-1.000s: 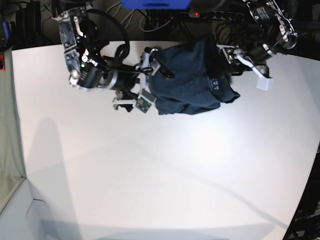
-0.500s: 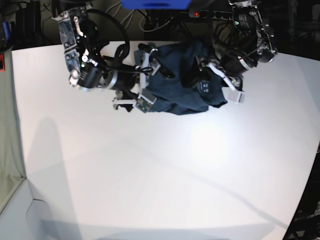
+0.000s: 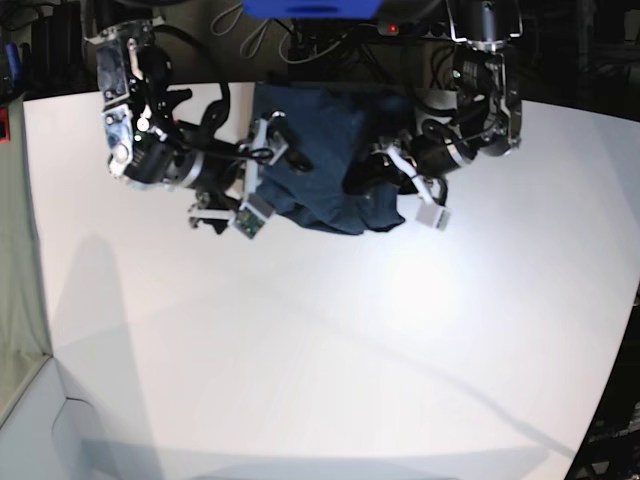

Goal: Layout the t-shirt on the table in an organized manner, then fold the t-shirt properly
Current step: 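Push the bundle's sides with both grippers to square it into a rectangle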

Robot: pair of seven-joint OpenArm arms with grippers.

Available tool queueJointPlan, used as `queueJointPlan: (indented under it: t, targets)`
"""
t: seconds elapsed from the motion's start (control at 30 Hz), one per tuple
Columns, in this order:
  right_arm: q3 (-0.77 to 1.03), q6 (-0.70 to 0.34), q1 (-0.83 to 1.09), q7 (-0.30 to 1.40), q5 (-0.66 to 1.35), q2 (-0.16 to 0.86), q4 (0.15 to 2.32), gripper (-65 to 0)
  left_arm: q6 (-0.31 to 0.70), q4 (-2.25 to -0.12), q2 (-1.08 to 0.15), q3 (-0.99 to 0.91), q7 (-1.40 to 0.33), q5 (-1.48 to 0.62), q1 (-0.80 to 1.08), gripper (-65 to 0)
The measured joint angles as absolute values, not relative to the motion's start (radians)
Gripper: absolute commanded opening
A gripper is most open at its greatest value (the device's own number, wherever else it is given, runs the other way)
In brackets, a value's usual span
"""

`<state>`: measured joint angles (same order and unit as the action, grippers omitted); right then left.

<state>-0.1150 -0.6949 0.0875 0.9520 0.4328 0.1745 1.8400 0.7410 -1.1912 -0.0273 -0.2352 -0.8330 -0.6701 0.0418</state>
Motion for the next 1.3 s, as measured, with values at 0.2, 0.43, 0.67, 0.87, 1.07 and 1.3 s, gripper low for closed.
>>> queueJointPlan:
  t: [0.2,0.43,0.67,0.87,1.07,1.3]
  targets:
    - [0.134,-0.695,0.092,0.96,0.425,0.225,1.861,-17.7,0.742,-1.073,-0.1,-0.047,-0.83,-0.629,-0.121,-64.7]
    - [0.29,-0.695,0.173,0.958,0.427,0.225,1.905,-17.7,0.713,-1.046,-0.082,0.224,-0.748,-0.263,-0.339,-65.0]
    - [0.365,-0.695,0.244,0.957,0.429,0.219,1.922,-17.7,0.695,-1.03,0.031,0.515,-0.648,0.023,-0.456,-65.0]
    - [0.393,-0.695,0.267,0.957,0.428,0.223,1.928,-17.7,0.704,-1.026,0.118,0.585,-0.59,0.252,-0.472,-60.2]
    - [0.393,-0.695,0.28,0.957,0.428,0.221,1.931,-17.7,0.703,-1.028,0.128,0.585,-0.593,0.413,-0.477,-34.6]
    - [0.392,-0.695,0.278,0.957,0.428,0.221,1.931,-17.7,0.703,-1.034,0.136,0.583,-0.593,0.43,-0.499,-7.7]
